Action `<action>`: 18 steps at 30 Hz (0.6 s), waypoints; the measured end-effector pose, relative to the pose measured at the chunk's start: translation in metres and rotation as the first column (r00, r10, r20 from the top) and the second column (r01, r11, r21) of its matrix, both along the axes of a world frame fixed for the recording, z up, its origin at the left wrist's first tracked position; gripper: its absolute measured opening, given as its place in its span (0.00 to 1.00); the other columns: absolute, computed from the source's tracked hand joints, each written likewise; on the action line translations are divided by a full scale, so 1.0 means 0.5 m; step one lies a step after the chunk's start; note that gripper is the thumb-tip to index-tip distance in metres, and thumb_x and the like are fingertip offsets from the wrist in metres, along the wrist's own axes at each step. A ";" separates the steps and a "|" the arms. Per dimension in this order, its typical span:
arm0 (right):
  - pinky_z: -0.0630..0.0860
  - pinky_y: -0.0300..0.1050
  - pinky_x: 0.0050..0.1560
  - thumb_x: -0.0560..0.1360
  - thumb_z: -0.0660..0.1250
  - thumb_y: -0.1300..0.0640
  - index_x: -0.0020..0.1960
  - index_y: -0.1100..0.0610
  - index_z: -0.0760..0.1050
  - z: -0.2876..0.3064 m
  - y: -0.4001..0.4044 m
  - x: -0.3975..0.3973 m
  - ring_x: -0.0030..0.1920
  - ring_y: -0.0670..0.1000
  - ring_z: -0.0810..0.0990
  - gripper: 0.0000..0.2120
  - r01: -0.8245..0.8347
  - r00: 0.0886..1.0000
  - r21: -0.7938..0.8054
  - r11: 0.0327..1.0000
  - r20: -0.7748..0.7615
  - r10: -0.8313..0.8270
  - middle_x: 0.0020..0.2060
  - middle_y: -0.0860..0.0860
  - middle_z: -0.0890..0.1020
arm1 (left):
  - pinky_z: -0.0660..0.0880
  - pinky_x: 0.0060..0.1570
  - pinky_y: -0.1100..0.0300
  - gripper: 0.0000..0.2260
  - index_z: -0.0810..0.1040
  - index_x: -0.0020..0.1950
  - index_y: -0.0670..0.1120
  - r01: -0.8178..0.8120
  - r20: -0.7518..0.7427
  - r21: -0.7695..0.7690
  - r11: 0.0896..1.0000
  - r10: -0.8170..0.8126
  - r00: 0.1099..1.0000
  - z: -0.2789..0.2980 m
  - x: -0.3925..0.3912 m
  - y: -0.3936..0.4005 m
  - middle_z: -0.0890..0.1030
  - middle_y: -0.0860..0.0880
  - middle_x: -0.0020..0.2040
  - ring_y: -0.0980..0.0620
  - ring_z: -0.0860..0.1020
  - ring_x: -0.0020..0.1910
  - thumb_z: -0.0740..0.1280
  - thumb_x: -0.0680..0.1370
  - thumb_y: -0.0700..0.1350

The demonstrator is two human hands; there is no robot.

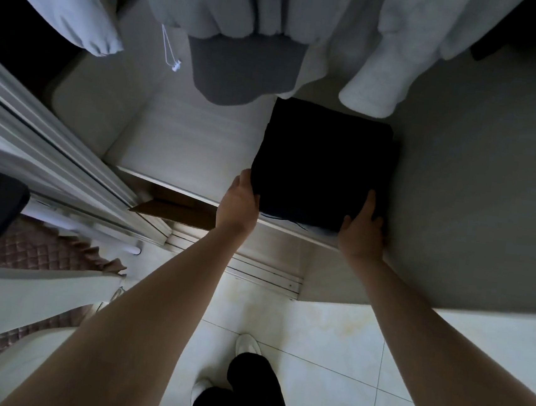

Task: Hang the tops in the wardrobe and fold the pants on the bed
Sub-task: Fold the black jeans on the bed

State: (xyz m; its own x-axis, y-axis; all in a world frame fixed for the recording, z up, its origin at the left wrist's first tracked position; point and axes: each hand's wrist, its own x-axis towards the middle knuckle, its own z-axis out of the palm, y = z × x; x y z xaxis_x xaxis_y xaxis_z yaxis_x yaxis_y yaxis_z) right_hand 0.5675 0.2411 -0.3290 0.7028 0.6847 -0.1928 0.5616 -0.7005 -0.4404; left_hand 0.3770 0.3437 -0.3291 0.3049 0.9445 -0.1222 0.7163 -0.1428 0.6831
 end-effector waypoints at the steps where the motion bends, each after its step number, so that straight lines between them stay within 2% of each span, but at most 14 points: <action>1: 0.70 0.56 0.58 0.79 0.60 0.58 0.79 0.54 0.44 0.006 -0.010 -0.005 0.61 0.68 0.71 0.35 -0.022 1.000 -0.006 1.000 0.003 0.022 0.64 0.68 0.67 | 0.78 0.56 0.49 0.20 0.64 0.72 0.42 0.029 -0.029 -0.013 0.999 -0.030 0.999 0.003 -0.007 -0.010 0.77 0.41 0.61 0.40 0.78 0.57 0.61 0.81 0.36; 4: 0.67 0.55 0.63 0.77 0.61 0.61 0.78 0.58 0.45 0.026 -0.044 -0.024 0.65 0.67 0.67 0.36 -0.103 0.995 -0.028 0.994 -0.013 0.103 0.69 0.67 0.62 | 0.75 0.61 0.49 0.29 0.56 0.78 0.45 0.095 -0.119 -0.144 0.985 -0.112 0.987 0.017 -0.035 -0.038 0.73 0.41 0.68 0.40 0.75 0.64 0.64 0.80 0.37; 8: 0.66 0.53 0.66 0.78 0.60 0.60 0.78 0.60 0.45 0.076 -0.084 -0.070 0.69 0.64 0.66 0.34 -0.153 0.987 -0.058 0.986 -0.060 0.150 0.72 0.63 0.62 | 0.72 0.63 0.50 0.26 0.58 0.78 0.45 0.087 -0.150 -0.182 0.979 -0.115 0.982 0.056 -0.086 -0.073 0.73 0.41 0.69 0.41 0.74 0.66 0.62 0.81 0.41; 10: 0.66 0.51 0.67 0.78 0.60 0.60 0.78 0.61 0.48 0.111 -0.111 -0.106 0.69 0.62 0.66 0.32 -0.205 0.977 -0.026 0.978 -0.068 0.203 0.71 0.63 0.64 | 0.74 0.63 0.50 0.22 0.64 0.76 0.43 0.065 -0.090 -0.176 0.982 -0.082 0.993 0.091 -0.113 -0.104 0.77 0.41 0.66 0.42 0.76 0.64 0.61 0.81 0.41; 14: 0.65 0.54 0.68 0.79 0.58 0.61 0.76 0.65 0.53 0.190 -0.194 -0.188 0.67 0.63 0.67 0.28 -0.366 0.930 0.014 0.930 -0.018 0.366 0.69 0.64 0.66 | 0.77 0.56 0.51 0.12 0.75 0.63 0.43 -0.020 0.013 -0.152 0.988 0.022 1.000 0.162 -0.178 -0.210 0.83 0.43 0.54 0.44 0.81 0.54 0.61 0.81 0.42; 18: 0.71 0.56 0.64 0.80 0.59 0.59 0.75 0.61 0.57 0.267 -0.282 -0.296 0.65 0.60 0.70 0.24 -0.447 0.875 0.151 0.882 -0.130 0.466 0.68 0.61 0.68 | 0.77 0.49 0.61 0.09 0.77 0.59 0.46 -0.145 0.115 -0.113 0.983 0.158 0.981 0.222 -0.263 -0.346 0.85 0.49 0.45 0.52 0.82 0.45 0.61 0.82 0.43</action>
